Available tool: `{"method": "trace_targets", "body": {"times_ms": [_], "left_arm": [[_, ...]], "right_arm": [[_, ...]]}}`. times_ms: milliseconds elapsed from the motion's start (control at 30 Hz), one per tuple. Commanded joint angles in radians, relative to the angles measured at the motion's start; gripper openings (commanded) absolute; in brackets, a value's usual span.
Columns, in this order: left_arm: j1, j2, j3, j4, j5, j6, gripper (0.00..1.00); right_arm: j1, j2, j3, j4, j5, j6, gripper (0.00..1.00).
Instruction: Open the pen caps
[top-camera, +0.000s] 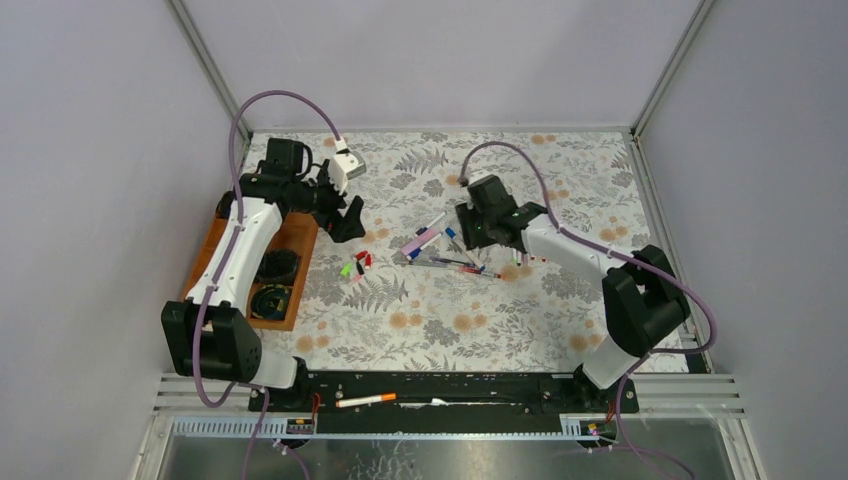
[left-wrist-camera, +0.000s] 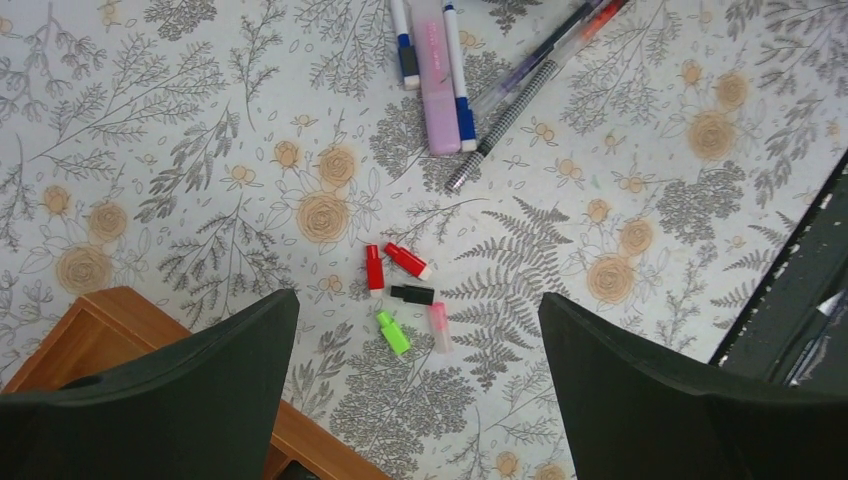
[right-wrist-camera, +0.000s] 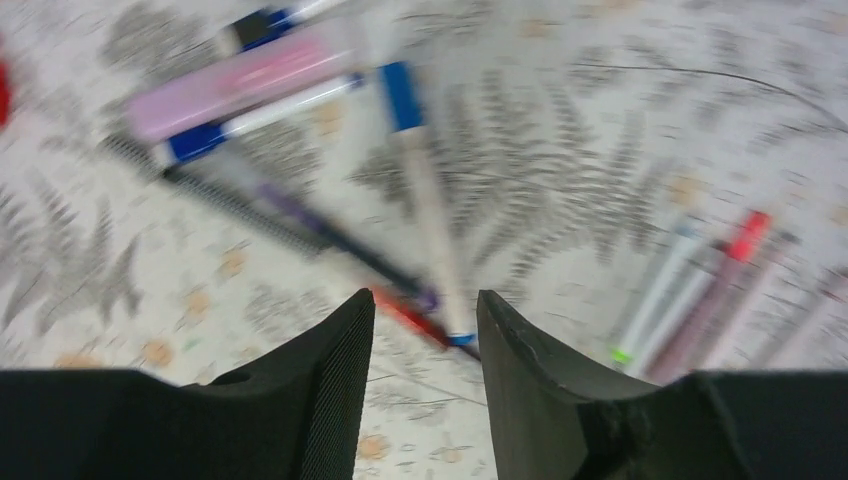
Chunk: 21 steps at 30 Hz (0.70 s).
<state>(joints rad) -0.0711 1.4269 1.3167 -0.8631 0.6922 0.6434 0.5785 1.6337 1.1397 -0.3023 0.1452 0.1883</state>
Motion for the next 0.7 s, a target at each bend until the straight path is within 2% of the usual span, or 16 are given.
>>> {"method": "trace_targets", "body": {"times_ms": [0,200,500,667], "left_arm": [[0.005,-0.019,0.023,-0.055,0.06,-0.041,0.98],[0.006,-0.029,0.033,-0.062,0.068,-0.053,0.98],[0.021,-0.028,0.057,-0.111,0.081,-0.05,0.98],[0.03,-0.024,0.064,-0.116,0.079,-0.045,0.99]], "right_arm": [[0.09,0.05,0.029,0.043,-0.24,-0.112,0.51],[0.203,0.204,0.151,0.031,-0.287,-0.198,0.58],[0.218,0.372,0.315,-0.005,-0.332,-0.253,0.57],[0.219,0.409,0.33,-0.008,-0.344,-0.251,0.56]]}}
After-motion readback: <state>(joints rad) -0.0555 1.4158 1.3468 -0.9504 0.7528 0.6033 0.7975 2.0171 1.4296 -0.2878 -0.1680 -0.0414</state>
